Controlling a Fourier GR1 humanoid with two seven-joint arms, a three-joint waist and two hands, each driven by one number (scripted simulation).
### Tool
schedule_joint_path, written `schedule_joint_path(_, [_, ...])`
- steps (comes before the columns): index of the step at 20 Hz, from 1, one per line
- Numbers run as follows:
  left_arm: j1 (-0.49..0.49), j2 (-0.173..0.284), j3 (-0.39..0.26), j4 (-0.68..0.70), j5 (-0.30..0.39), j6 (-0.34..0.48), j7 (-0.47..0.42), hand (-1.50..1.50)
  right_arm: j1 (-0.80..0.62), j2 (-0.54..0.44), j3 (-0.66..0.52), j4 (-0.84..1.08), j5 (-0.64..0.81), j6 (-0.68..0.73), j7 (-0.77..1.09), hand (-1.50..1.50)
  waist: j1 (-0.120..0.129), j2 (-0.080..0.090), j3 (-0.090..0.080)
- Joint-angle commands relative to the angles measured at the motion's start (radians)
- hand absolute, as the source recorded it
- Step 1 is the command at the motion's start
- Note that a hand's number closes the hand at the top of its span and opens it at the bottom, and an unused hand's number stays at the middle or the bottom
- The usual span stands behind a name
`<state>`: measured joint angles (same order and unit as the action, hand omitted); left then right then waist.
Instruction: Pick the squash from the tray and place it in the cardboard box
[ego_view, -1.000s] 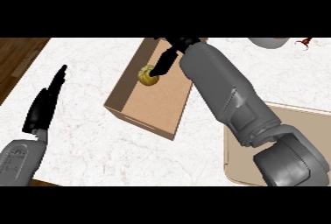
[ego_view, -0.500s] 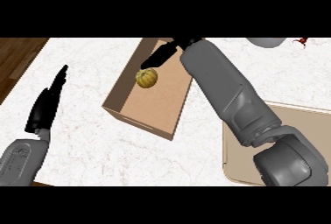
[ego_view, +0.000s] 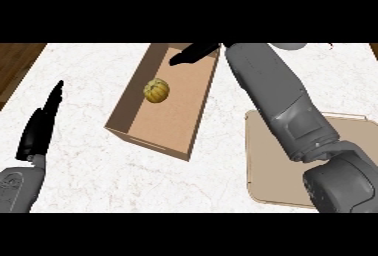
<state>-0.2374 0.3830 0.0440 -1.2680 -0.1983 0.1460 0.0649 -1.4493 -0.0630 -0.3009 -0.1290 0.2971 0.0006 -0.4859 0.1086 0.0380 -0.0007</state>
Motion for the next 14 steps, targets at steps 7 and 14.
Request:
schedule_joint_path(7, [0.028, 0.031, 0.031, -0.043, 0.029, -0.034, 0.006, 0.00, 0.079, -0.221, -0.025, 0.009, -0.012, 0.134, -0.035, -1.50, -0.009, 0.003, 0.002])
schedule_joint_path(14, [0.042, 0.001, 0.027, -0.021, 0.012, -0.001, -0.032, 0.00, 0.149, -0.367, 0.013, 0.015, 0.030, 0.308, -0.111, -1.50, -0.008, 0.012, 0.003])
